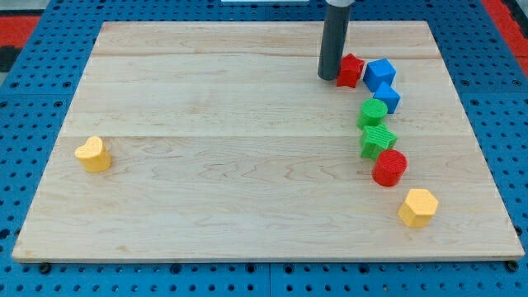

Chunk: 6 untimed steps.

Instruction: Move yellow heart up towards top center

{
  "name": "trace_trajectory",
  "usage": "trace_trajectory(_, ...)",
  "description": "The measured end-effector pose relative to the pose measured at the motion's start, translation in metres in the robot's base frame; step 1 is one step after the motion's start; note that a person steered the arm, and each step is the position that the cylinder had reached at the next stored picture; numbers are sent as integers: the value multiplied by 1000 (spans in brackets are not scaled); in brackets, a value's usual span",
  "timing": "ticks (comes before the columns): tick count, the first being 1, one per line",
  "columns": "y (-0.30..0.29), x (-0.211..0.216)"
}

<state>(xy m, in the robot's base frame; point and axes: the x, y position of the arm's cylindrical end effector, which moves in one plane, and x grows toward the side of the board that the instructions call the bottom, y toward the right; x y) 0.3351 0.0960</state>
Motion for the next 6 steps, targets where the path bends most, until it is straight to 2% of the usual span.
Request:
trace_trajectory(1, -16, 64)
trace_trajectory(2, -57, 130)
trace_trajectory(3, -139, 175)
trace_trajectory(5, -329, 230)
trace_trajectory(6, -395, 223)
